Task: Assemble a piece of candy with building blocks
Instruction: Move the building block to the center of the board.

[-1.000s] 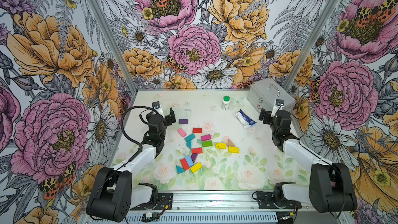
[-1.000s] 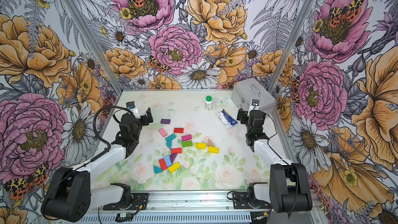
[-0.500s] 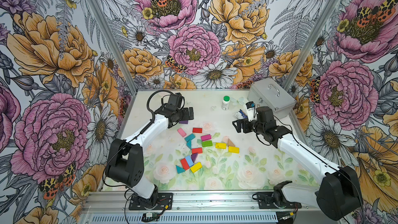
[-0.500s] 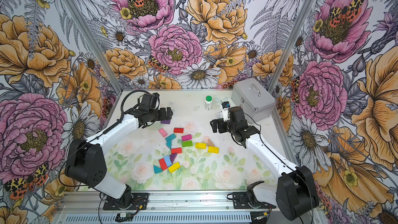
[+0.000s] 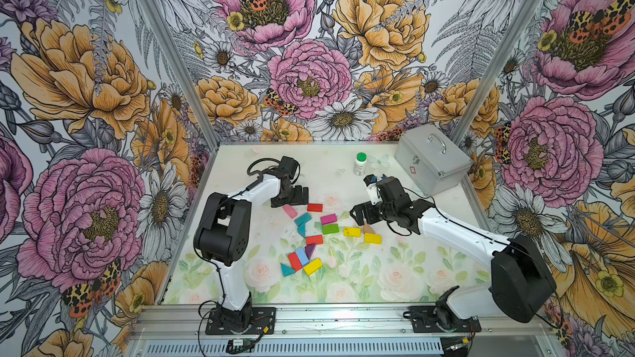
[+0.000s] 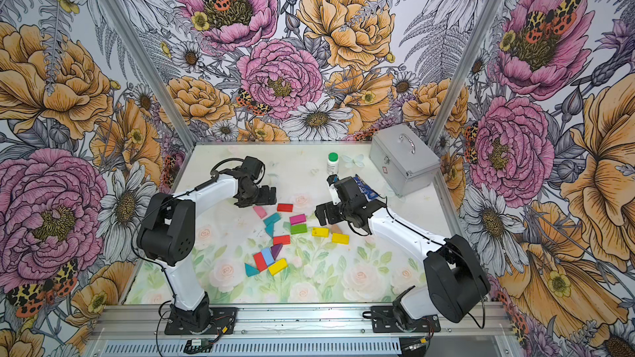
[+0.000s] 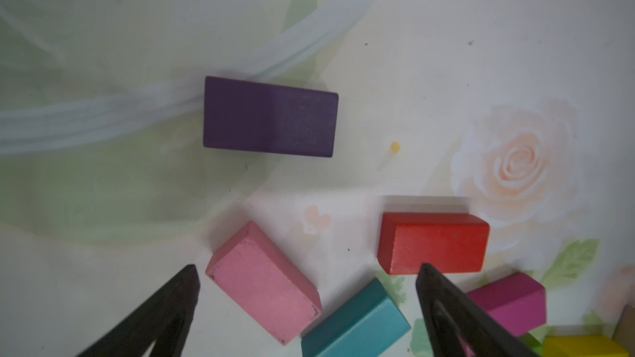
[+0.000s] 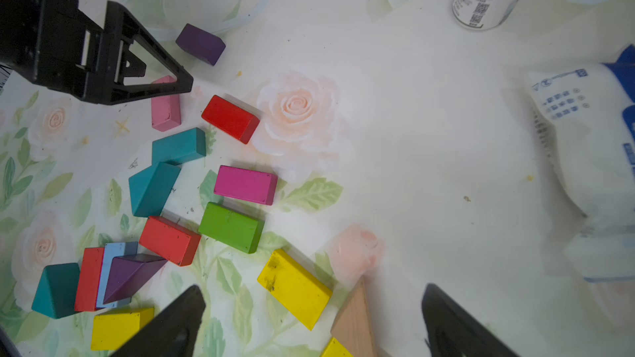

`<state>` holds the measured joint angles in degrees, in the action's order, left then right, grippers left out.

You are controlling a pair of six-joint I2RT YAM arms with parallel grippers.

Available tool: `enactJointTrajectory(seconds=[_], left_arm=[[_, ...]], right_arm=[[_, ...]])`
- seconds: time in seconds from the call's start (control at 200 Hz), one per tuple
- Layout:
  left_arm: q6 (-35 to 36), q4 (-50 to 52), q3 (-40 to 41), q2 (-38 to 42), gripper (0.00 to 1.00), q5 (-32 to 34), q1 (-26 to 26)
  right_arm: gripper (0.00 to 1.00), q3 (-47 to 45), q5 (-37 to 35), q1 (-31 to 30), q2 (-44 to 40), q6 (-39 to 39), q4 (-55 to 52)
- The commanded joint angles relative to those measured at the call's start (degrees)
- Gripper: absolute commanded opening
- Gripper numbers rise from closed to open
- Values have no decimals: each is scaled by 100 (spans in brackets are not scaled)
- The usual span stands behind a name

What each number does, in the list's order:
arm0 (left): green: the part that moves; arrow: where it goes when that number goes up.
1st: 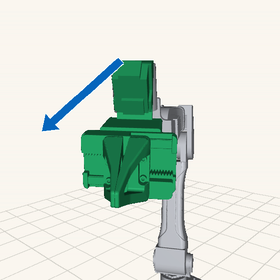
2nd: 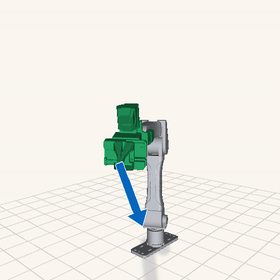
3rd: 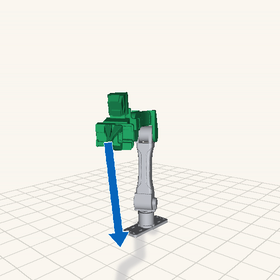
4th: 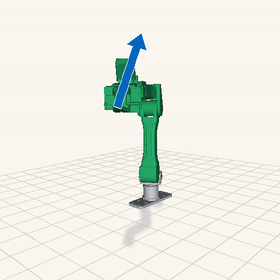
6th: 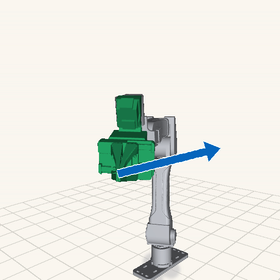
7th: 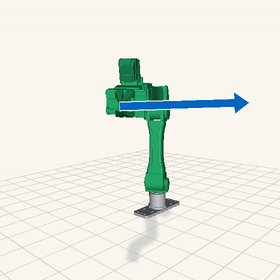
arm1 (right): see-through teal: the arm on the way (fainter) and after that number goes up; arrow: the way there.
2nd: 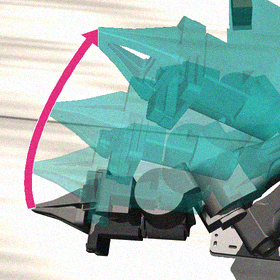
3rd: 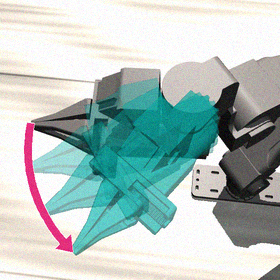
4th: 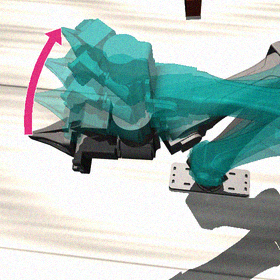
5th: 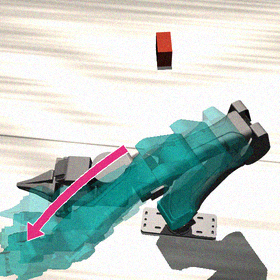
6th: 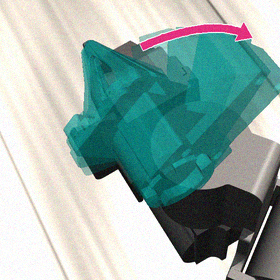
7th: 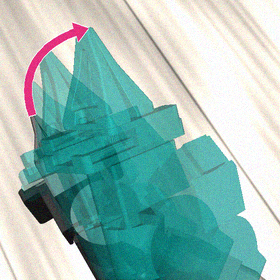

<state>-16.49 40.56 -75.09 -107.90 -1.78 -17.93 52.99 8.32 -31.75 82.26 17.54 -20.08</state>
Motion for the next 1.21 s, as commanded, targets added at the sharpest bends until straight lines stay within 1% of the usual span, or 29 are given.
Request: enactJointTrajectory(seconds=[0.0, 0.09, 0.24, 0.33, 0.425, 0.54, 0.67, 0.781, 0.811, 0.881, 0.991, 1.041, 1.116, 1.201], left_arm=[[187, 102, -289, -240, 99, 172, 114], [199, 102, -510, -409, 97, 228, 194], [352, 143, -958, -802, 92, 146, 376], [478, 239, -1236, -1046, 85, 54, 360], [521, 311, -1438, -1259, 84, 43, 324], [557, 378, -1641, -1439, 81, 100, 282], [594, 497, -1820, -1578, 70, 258, 173], [579, 565, -1841, -1620, 63, 340, 117], [574, 582, -1836, -1616, 60, 358, 100], [549, 610, -1786, -1566, 49, 439, 46], [332, 611, -1631, -1364, 41, 503, -74], [193, 614, -1550, -1236, 40, 523, -169], [-23, 603, -1433, -1079, 40, 736, -333], [-235, 603, -1386, -1102, 44, 1014, -387]], right_arm=[[100, 262, 69, -50, 188, 16, 99], [100, 356, 148, -85, 246, -44, 98], [100, 449, 274, -95, 330, -67, 100], [99, 476, 294, -97, 397, -75, 99], [99, 526, 288, -104, 475, -84, 100], [99, 615, 275, -104, 510, -117, 109], [98, 660, 264, -104, 506, -170, 96], [97, 606, 229, -95, 428, -185, 96], [97, 587, 214, -95, 408, -189, 92], [97, 532, 160, -95, 333, -187, 88], [97, 442, 101, -86, 176, -176, 92], [96, 423, 84, -86, 114, -168, 91], [96, 412, 77, -86, 46, -145, 89], [96, 408, 57, -86, 23, -128, 92]])
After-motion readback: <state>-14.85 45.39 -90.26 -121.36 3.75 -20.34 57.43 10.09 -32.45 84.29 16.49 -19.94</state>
